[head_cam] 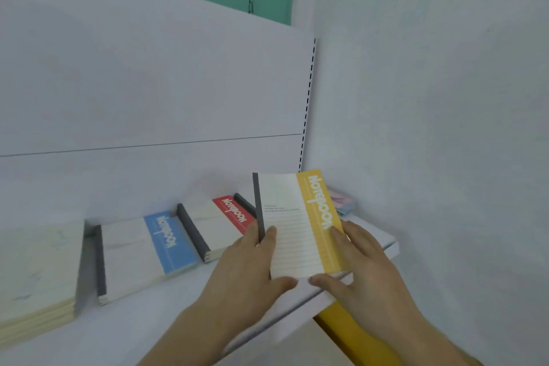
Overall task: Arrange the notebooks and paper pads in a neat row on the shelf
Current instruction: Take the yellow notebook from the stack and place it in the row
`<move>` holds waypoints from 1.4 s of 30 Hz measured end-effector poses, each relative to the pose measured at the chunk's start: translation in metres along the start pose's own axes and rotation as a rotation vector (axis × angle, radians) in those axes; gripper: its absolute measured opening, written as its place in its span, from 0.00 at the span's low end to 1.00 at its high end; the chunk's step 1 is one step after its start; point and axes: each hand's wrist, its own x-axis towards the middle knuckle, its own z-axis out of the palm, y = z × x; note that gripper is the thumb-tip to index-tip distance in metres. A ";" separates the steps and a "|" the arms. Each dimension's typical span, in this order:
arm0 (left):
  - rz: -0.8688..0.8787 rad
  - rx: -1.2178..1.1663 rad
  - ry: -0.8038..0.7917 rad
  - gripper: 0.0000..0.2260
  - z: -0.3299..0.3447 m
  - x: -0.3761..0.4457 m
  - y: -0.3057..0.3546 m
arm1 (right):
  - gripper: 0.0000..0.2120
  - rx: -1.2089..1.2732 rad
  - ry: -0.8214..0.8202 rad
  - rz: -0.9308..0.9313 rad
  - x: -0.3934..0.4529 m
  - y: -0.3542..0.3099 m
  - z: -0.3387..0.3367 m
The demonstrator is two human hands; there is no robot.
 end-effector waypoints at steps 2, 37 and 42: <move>-0.015 0.046 0.003 0.38 0.004 0.025 -0.002 | 0.37 -0.016 0.004 -0.086 0.025 0.018 0.004; -0.485 0.426 -0.179 0.23 0.083 0.171 -0.023 | 0.28 -0.079 -0.505 -0.557 0.234 0.164 0.136; -0.527 0.365 -0.224 0.24 0.080 0.176 -0.022 | 0.28 -0.063 -0.540 -0.556 0.236 0.163 0.139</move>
